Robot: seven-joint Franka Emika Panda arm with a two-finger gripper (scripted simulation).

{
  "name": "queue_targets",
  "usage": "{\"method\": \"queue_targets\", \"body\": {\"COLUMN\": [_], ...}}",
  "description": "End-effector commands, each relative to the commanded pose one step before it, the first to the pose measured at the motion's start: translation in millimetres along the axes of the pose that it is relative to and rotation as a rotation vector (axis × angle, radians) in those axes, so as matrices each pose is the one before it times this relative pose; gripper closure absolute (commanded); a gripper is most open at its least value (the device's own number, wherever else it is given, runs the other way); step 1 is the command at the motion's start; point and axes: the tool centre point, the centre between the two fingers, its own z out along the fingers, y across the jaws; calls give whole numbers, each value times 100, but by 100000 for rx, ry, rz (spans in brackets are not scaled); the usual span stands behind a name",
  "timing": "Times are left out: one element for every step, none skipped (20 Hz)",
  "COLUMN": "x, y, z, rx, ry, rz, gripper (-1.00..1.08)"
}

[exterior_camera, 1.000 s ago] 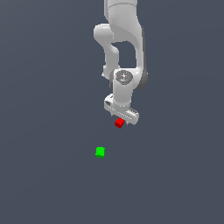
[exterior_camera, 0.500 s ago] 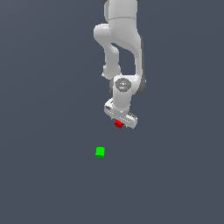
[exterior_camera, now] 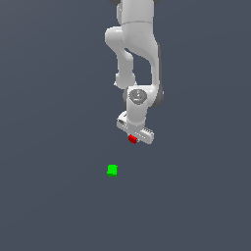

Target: Stack the red cube on top of the green cube.

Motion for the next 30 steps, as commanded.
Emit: {"method": "queue_targets", "body": {"x": [25, 0, 0, -22, 0, -1, -2, -4, -5, -7, -9, -11, -13, -15, -15, 8, -12, -7, -1, 3, 6, 6, 6, 14, 7, 8, 9, 10, 12, 14], "y": [36, 0, 0, -35, 0, 1, 1, 2, 3, 4, 5, 7, 9, 10, 10, 37, 9, 6, 3, 0, -1, -1, -1, 6, -1, -2, -3, -5, -7, -9], "z": [48, 0, 0, -37, -26, -78, -129, -180, -232, -284, -335, -388, -441, -496, -552, -602, -666, -715, -696, -651, -604, -554, -502, -441, -393, -338, -282, -225, -167, -110], "rx": [-45, 0, 0, 38, 0, 0, 0, 0, 0, 0, 0, 0, 0, 0, 0, 10, 0, 0, 0, 0, 0, 0, 0, -56, 0, 0, 0, 0, 0, 0], "ry": [-3, 0, 0, 5, 0, 0, 0, 0, 0, 0, 0, 0, 0, 0, 0, -29, 0, 0, 0, 0, 0, 0, 0, 28, 0, 0, 0, 0, 0, 0], "rz": [42, 0, 0, -58, 0, 0, 0, 0, 0, 0, 0, 0, 0, 0, 0, 62, 0, 0, 0, 0, 0, 0, 0, 30, 0, 0, 0, 0, 0, 0], "gripper": [108, 108, 108, 108, 108, 108, 108, 108, 108, 108, 108, 108, 108, 108, 108, 108, 108, 108, 108, 108, 108, 108, 108, 108, 108, 108, 108, 108, 108, 108]}}
